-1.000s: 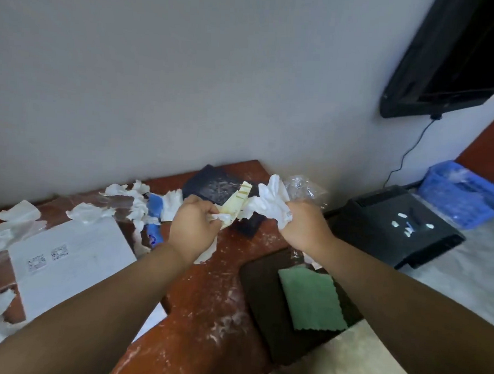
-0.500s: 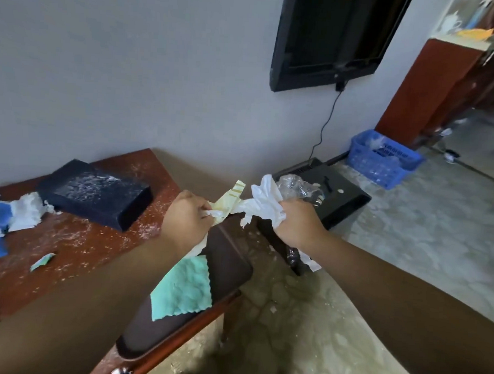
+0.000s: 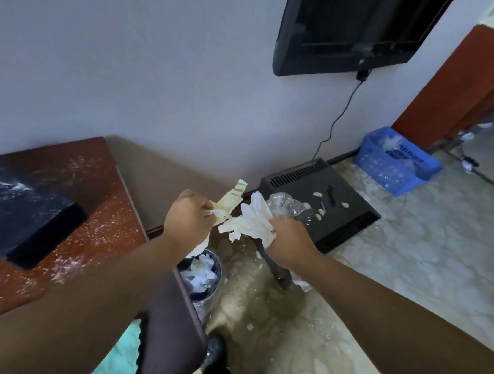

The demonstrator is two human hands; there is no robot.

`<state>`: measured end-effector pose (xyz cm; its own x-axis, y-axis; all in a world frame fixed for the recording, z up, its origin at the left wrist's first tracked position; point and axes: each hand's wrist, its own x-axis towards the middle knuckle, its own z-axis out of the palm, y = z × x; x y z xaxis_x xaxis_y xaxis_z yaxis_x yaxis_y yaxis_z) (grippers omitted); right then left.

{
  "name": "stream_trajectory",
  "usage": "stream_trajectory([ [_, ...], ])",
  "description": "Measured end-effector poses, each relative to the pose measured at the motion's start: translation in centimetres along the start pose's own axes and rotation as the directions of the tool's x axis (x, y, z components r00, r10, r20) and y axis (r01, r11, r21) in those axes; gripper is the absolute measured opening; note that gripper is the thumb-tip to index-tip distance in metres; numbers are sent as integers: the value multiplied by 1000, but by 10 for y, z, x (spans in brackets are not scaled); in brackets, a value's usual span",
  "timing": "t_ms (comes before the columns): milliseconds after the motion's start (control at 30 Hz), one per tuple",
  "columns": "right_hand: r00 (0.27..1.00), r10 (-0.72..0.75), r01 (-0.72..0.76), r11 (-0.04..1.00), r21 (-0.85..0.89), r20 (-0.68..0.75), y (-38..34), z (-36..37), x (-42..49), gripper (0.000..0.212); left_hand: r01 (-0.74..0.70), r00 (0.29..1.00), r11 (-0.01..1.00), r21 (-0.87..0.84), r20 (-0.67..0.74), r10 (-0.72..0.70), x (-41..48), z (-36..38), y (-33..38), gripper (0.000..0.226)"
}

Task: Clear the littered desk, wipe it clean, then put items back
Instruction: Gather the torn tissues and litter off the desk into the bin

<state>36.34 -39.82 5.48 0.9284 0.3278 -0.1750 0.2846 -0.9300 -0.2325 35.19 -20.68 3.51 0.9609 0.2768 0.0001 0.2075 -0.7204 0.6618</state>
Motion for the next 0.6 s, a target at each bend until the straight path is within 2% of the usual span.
stream_trajectory([
  [133,996,-5,-6,993,120,90,12,9,57,21,122,992,991,-53,43,-120,31,30,-2,14],
  [233,986,-12,-10,991,131,166,16,21,90,21,215,975,975,-52,64,-212,51,44,-8,14],
  [300,976,-15,-16,990,139,218,16,34,109,12,319,948,944,-85,49,-316,60,55,-19,12],
  [400,941,-72,30,991,128,331,10,66,137,14,508,858,840,-190,22,-514,62,85,-32,12],
  [500,899,-172,118,981,157,403,1,106,159,35,603,767,733,-315,-21,-641,56,128,-39,14],
  [533,884,-184,103,974,204,430,1,122,167,36,626,737,697,-349,-25,-675,55,145,-44,14],
  [600,846,-228,102,956,274,482,9,159,180,19,680,659,605,-413,-15,-752,56,173,-58,15],
])
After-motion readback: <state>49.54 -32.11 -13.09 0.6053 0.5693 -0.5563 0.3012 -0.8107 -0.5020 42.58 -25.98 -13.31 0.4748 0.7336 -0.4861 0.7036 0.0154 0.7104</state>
